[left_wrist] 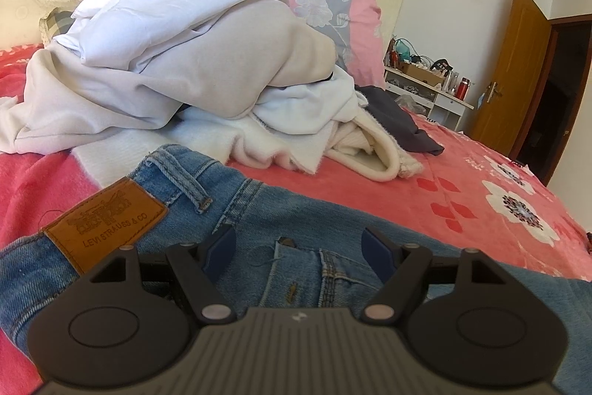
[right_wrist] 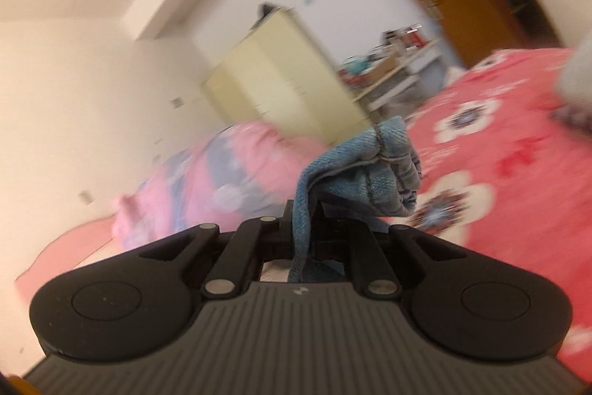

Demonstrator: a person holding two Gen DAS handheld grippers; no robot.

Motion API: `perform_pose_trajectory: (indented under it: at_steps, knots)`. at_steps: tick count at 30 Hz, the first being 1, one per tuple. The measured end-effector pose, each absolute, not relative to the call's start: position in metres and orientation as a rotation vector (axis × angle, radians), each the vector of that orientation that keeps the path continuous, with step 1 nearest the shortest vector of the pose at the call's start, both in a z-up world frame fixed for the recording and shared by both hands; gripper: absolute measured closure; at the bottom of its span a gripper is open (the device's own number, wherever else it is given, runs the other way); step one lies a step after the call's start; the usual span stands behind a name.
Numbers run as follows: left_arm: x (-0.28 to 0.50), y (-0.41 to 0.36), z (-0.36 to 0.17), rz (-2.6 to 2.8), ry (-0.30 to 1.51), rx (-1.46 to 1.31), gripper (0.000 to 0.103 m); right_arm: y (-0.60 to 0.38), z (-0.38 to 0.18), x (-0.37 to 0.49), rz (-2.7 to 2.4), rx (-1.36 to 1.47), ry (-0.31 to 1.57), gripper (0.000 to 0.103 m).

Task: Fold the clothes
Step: 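Lay the hem onto the waistband and open the right gripper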

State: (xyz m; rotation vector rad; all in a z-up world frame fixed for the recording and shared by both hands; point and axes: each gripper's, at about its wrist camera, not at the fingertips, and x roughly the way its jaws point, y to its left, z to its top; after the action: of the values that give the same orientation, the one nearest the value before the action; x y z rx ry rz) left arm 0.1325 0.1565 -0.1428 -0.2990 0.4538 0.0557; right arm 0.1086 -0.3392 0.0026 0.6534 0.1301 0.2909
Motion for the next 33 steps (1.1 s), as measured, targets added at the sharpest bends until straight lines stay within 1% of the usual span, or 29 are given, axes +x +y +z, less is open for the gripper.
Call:
perform_pose_trajectory:
  at_steps: [4, 7, 9, 12, 14, 16, 18, 20, 22, 23, 25, 27, 30, 33]
  knots:
    - [0.126, 0.164, -0.140, 0.016, 0.432, -0.346, 0.026, -0.274, 0.009, 0.111, 0.405, 0.632, 0.133, 0.098]
    - [0.104, 0.186, -0.133, -0.045, 0.380, -0.461, 0.026, -0.230, 0.005, 0.118, 0.471, 0.649, 0.172, 0.098]
    - [0.082, 0.203, -0.127, -0.036, 0.353, -0.526, 0.020, -0.202, 0.002, 0.124, 0.498, 0.646, 0.209, 0.098]
    - [0.053, 0.232, -0.124, -0.013, 0.351, -0.583, 0.019, -0.157, -0.001, 0.126, 0.532, 0.559, 0.239, 0.098]
    - [0.036, 0.251, -0.126, -0.008, 0.360, -0.620, 0.019, -0.118, -0.002, 0.126, 0.568, 0.442, 0.244, 0.098]
    - [0.022, 0.268, -0.127, -0.009, 0.357, -0.655, 0.019, -0.074, -0.008, 0.121, 0.611, 0.290, 0.247, 0.097]
    - [0.012, 0.279, -0.128, -0.018, 0.348, -0.682, 0.019, -0.021, -0.024, 0.114, 0.668, 0.068, 0.251, 0.097]
    - [0.006, 0.287, -0.131, -0.031, 0.344, -0.703, 0.019, 0.042, -0.053, 0.104, 0.731, -0.231, 0.288, 0.096]
    - [0.001, 0.294, -0.136, -0.071, 0.343, -0.754, 0.019, 0.100, -0.096, 0.092, 0.781, -0.578, 0.337, 0.096]
    - [-0.001, 0.297, -0.139, -0.092, 0.342, -0.784, 0.019, 0.116, -0.114, 0.085, 0.787, -0.708, 0.318, 0.096]
    - [-0.005, 0.300, -0.144, -0.116, 0.334, -0.816, 0.019, 0.131, -0.137, 0.063, 0.748, -0.905, 0.207, 0.095]
    - [-0.008, 0.303, -0.149, -0.126, 0.324, -0.840, 0.019, 0.132, -0.132, 0.059, 0.734, -0.917, 0.195, 0.095]
    - [-0.009, 0.307, -0.154, -0.135, 0.317, -0.872, 0.019, 0.125, -0.116, 0.069, 0.742, -0.814, 0.234, 0.097]
    - [-0.014, 0.310, -0.155, -0.121, 0.312, -0.861, 0.019, 0.120, -0.100, 0.070, 0.692, -0.717, 0.213, 0.097]
